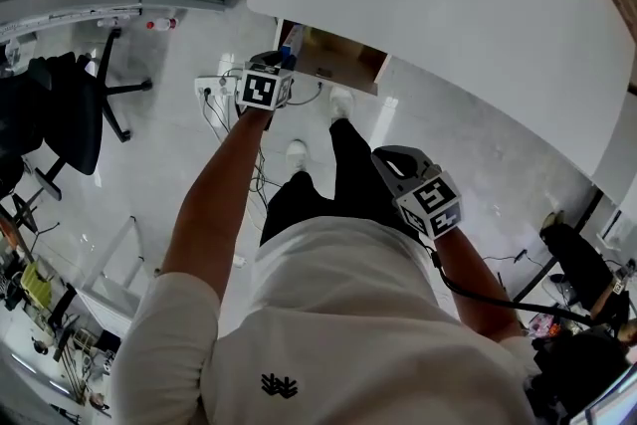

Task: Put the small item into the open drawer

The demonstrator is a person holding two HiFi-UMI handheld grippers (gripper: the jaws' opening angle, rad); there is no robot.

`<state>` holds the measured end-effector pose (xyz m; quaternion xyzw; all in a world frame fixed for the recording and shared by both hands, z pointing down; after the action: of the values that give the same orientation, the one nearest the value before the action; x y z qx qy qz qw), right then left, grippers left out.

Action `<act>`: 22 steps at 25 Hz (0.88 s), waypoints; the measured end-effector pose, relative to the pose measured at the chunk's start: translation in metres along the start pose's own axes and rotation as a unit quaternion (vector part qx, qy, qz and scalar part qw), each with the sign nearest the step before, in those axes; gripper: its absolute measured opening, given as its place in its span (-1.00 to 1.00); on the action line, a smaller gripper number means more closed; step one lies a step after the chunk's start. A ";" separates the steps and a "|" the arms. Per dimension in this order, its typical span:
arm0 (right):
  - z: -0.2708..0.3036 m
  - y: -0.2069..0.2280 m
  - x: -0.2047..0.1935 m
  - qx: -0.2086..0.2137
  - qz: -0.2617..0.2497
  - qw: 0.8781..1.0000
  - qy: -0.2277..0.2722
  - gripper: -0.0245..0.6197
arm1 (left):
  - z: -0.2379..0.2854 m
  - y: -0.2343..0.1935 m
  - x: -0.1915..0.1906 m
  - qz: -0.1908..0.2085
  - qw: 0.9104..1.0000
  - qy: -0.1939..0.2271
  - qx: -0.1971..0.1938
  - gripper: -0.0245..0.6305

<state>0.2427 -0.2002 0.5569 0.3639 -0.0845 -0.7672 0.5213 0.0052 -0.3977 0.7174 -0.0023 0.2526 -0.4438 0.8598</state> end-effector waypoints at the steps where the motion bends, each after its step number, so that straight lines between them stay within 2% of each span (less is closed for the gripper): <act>1: 0.002 0.003 -0.001 0.002 0.002 1.000 -0.004 -0.81 | 0.008 -0.002 -0.003 0.004 1.000 -0.007 0.001 -0.64; 8: 0.017 0.026 -0.010 0.011 0.012 1.000 -0.023 -0.81 | 0.051 -0.014 -0.004 0.027 0.999 -0.038 0.011 -0.63; 14: 0.021 0.039 -0.007 0.010 0.013 0.999 -0.029 -0.81 | 0.070 -0.019 -0.003 0.023 0.998 -0.052 0.008 -0.63; 19: 0.021 0.050 -0.009 0.010 0.018 0.999 -0.033 -0.81 | 0.081 -0.018 0.003 0.021 0.999 -0.040 0.007 -0.61; 22: 0.024 0.051 -0.009 0.013 0.017 0.999 -0.035 -0.81 | 0.085 -0.019 0.004 0.027 0.999 -0.029 0.020 -0.60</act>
<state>0.2665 -0.2210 0.6037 0.3416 -0.1188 -0.7693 0.5267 0.0295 -0.4303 0.7940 0.0088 0.2187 -0.4252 0.8782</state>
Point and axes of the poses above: the fingertips, and each gripper's own axes: z forward along the fingers, y to its right, x out of its top, the point moved 9 cm from there along -z, backward along the fingers, and after that the axes turned 4 degrees about z, right-handed, at the moved point
